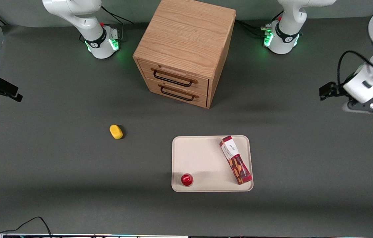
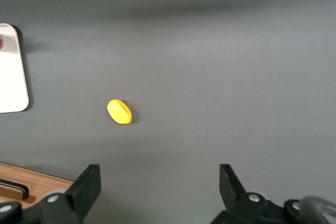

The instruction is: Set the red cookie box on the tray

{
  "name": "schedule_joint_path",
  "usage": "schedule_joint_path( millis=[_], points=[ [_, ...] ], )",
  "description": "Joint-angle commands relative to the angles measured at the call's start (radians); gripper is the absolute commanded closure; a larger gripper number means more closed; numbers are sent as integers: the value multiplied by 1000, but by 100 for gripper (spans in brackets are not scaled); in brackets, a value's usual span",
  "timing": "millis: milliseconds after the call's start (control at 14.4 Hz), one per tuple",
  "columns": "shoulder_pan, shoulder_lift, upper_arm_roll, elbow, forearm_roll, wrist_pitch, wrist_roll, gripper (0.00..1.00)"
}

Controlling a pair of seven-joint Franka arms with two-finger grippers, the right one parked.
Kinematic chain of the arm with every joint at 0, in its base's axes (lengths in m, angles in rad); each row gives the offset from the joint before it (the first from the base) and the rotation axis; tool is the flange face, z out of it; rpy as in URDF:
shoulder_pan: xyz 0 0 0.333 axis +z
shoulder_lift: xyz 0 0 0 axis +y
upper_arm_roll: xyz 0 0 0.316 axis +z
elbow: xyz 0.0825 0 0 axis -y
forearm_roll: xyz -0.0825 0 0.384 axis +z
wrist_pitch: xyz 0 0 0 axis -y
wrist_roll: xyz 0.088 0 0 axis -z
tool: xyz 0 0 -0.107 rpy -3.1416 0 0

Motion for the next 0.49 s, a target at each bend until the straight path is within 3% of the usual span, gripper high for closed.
schedule_joint_path(
  millis=[0, 278, 417],
  points=[
    [-22, -106, -1, -46, 68, -25, 20, 0],
    [-73, -100, 94, 64, 39, -110, 83, 0],
    [-73, -91, 96, 98, 25, -155, 83, 0]
  ],
)
